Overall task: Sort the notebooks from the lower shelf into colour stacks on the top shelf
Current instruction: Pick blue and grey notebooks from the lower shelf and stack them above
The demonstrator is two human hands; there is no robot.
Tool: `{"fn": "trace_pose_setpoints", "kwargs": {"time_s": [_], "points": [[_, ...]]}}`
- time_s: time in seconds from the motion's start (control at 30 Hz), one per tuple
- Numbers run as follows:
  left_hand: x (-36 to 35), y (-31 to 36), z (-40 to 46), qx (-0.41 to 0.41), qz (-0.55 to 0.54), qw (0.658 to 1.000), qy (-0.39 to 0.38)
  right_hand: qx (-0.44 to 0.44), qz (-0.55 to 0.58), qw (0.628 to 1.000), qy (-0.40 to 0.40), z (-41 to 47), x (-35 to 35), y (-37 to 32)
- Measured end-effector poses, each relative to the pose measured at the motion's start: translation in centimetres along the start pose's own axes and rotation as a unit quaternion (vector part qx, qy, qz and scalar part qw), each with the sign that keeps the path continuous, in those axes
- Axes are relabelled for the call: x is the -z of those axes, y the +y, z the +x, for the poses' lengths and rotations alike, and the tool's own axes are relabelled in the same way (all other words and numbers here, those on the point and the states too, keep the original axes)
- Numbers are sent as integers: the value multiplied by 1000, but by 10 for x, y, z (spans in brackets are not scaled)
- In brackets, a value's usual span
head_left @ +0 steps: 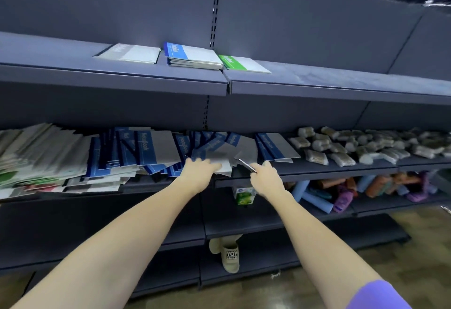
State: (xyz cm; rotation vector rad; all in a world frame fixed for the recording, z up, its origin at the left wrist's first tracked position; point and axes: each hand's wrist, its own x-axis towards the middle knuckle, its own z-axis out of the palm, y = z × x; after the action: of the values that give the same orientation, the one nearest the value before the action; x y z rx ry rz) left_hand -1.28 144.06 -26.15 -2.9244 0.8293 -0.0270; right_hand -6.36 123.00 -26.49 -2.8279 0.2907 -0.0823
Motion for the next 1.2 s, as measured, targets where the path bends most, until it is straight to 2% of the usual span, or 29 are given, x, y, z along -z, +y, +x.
{"fn": "trace_pose_setpoints", "kwargs": {"time_s": [0.17, 0.37, 0.53, 0.77, 1.07, 1.2], "points": [[53, -5, -11, -18, -13, 996, 83, 17, 80, 996, 27, -17, 45, -13], [126, -12, -28, -10, -38, 987, 155, 44, 106, 989, 90, -26, 108, -53], [198, -23, -41, -11, -40, 976, 212, 90, 85, 982, 140, -23, 167, -95], [287, -63, -63, 12, -25, 971, 237, 166, 72, 966, 183, -11, 231, -148], [353, -107, -49, 23, -79, 947, 309, 189, 104, 930, 297, 24, 287, -175], [358, -116, -35, 23, -58, 930, 362, 204, 160, 884, 390, 40, 291, -186]]}}
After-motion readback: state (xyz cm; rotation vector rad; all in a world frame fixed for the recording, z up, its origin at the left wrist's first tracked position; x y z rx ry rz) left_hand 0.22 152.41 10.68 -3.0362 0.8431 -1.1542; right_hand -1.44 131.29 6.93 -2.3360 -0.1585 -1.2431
